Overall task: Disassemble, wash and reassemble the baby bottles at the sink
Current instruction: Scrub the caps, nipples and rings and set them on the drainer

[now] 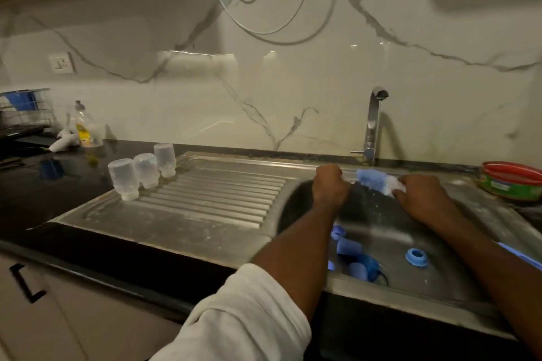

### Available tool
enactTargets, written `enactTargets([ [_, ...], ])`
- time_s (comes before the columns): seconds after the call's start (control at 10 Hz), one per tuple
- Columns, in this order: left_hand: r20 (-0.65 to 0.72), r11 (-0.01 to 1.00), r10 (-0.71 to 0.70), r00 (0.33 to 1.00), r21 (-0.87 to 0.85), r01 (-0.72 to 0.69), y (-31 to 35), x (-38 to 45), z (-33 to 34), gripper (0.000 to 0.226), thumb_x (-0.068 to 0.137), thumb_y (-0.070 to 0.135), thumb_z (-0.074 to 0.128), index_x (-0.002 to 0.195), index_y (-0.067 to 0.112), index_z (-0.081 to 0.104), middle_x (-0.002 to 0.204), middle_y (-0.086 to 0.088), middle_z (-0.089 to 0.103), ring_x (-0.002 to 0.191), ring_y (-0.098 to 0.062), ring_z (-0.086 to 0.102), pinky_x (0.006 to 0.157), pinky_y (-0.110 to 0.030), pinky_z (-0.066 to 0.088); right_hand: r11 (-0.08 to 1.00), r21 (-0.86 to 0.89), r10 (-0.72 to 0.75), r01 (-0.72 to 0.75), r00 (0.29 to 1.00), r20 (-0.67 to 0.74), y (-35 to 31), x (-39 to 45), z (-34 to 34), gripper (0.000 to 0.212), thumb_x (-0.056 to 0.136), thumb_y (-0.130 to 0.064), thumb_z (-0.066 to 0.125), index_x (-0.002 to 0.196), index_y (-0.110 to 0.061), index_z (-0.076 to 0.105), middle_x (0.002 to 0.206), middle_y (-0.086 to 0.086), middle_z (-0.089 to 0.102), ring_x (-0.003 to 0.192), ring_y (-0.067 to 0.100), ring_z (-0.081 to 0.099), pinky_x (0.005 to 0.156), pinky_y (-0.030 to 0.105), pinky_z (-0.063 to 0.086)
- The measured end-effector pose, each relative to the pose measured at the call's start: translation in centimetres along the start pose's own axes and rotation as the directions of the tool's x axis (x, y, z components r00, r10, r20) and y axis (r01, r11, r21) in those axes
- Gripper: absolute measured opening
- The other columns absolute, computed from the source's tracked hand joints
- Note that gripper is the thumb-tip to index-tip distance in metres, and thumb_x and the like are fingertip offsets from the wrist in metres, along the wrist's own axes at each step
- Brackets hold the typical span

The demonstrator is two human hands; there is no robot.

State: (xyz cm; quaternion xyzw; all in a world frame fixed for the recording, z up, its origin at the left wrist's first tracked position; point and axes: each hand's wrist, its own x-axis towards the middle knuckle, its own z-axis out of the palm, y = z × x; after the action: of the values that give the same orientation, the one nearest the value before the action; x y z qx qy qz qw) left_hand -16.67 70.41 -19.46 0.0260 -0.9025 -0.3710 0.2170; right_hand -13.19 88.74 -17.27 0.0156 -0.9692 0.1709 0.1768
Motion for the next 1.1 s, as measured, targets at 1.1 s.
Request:
enactTargets([
  [1.1, 0.041, 0.965, -0.150, 0.988, 0.222, 0.138, -1.4, 0.6, -1.6, 0.047, 0.085, 0.023, 0.078, 0.126, 0.008, 0.063, 0.129, -0.017, 0.063, 0.122, -0.034, 0.062, 0.098, -0.041, 0.053, 0.975, -0.062, -0.207, 0.211, 0.976, 0.067, -5.9, -2.9, 0.4, 0.014, 0.099, -0.006, 0.047, 0.107, -0.006, 0.059, 0.092, 0.011, 0.053, 0.091, 0.034, 0.065, 0.067, 0.037, 0.045],
])
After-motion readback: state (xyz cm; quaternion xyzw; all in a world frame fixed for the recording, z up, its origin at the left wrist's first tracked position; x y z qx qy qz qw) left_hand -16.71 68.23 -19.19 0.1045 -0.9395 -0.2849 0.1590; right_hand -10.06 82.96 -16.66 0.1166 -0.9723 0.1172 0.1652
